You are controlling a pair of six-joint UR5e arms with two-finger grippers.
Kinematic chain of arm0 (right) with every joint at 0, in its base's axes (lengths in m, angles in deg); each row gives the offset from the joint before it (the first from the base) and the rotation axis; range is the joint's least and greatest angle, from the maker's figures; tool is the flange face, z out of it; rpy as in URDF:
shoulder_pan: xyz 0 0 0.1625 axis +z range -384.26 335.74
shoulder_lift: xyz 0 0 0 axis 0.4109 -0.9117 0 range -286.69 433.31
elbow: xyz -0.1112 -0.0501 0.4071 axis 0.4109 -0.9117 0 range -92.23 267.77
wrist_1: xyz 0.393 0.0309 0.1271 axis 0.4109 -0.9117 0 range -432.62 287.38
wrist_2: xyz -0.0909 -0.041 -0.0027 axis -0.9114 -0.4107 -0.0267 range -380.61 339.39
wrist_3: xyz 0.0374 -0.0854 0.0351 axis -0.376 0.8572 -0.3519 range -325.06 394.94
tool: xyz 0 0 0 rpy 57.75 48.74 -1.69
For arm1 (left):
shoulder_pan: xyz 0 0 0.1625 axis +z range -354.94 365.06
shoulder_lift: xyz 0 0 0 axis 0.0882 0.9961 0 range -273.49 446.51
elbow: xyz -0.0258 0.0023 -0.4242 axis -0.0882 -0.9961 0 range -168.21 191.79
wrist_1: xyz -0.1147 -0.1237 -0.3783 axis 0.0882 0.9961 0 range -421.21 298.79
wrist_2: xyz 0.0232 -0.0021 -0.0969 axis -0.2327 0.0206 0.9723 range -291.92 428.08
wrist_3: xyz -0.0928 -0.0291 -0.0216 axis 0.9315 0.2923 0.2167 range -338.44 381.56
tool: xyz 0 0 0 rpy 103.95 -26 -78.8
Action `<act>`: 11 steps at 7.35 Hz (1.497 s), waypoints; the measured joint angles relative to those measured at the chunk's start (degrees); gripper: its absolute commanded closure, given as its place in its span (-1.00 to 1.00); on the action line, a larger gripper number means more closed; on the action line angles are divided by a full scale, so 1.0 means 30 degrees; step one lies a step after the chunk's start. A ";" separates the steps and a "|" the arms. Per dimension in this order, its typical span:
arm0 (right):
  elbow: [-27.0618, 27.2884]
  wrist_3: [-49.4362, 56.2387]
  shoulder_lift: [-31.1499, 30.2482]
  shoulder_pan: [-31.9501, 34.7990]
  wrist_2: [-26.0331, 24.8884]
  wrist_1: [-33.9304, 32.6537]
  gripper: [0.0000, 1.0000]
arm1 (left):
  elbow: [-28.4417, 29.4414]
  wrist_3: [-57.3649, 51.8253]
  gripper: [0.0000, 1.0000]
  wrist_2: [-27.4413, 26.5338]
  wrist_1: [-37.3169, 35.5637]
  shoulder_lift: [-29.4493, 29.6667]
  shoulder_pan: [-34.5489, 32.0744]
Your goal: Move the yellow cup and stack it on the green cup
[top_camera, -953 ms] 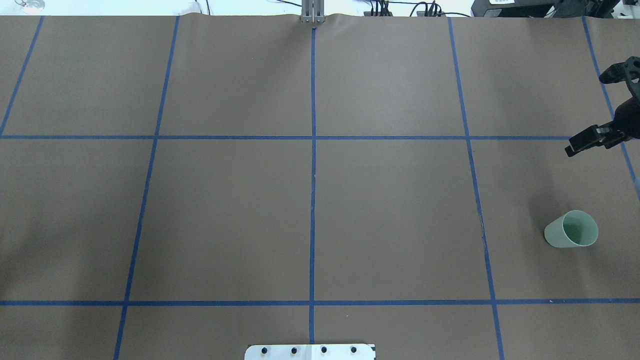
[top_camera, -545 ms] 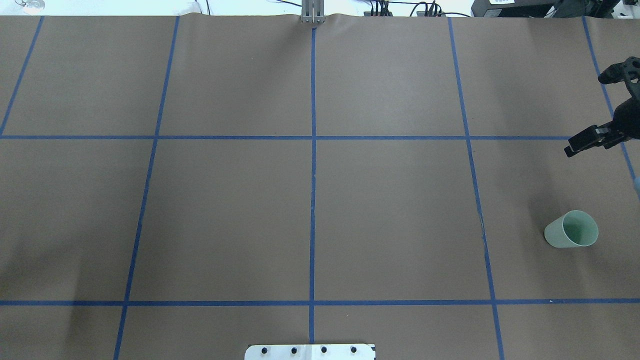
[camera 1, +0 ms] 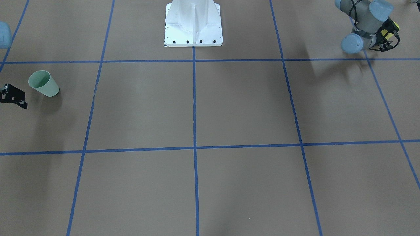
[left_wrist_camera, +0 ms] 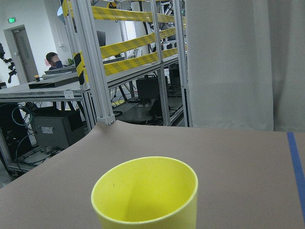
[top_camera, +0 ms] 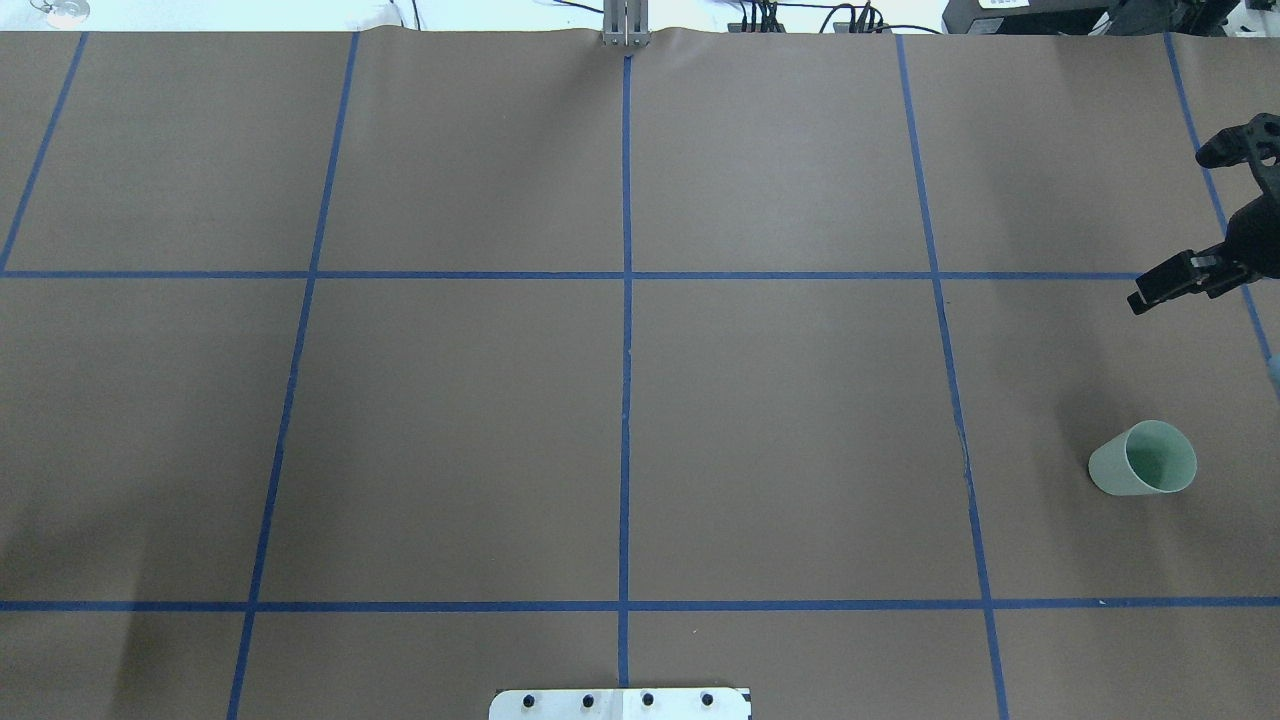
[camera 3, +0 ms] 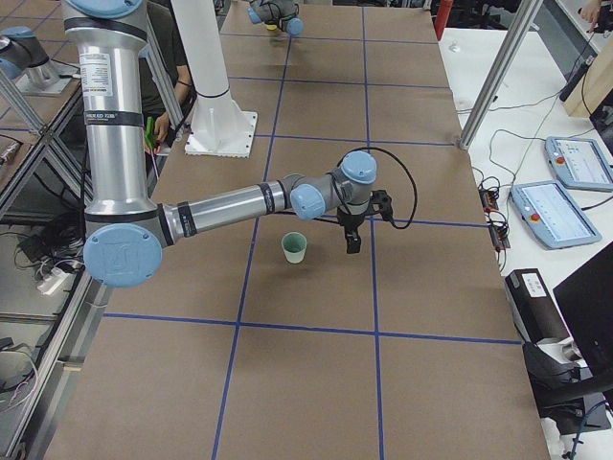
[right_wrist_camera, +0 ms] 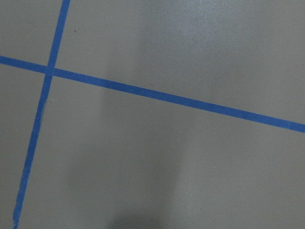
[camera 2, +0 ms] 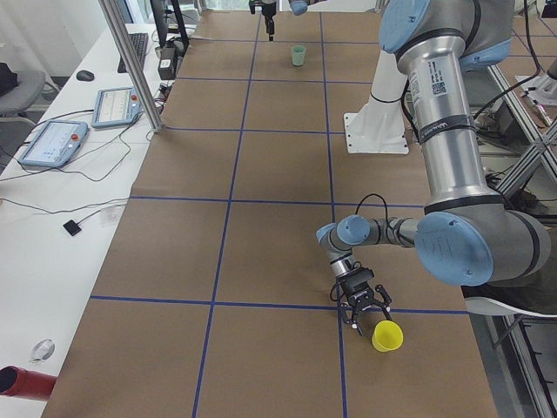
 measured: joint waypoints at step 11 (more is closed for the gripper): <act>0.0019 -0.0032 0.0029 -0.0175 0.0077 0.0000 -1.00 | 0.1408 0.2443 -0.87 0.0110 0.0906 -0.0073 0.2230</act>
